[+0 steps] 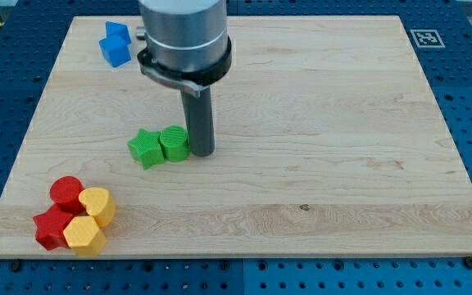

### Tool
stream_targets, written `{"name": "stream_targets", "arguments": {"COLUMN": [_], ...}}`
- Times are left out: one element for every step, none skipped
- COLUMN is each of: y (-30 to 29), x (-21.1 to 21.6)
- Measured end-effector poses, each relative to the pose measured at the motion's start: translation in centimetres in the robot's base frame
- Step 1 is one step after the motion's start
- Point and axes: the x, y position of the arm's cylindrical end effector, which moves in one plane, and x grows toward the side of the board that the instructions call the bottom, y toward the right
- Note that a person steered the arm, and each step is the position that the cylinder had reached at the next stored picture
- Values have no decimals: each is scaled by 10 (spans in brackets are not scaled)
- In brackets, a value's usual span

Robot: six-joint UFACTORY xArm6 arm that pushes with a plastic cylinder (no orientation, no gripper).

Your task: Separate green blocks

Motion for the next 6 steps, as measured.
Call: {"name": "stream_targets", "arguments": {"y": [-9,-10,-29,-48,-34,-26], "x": [18,57,56,19,3,-9]}}
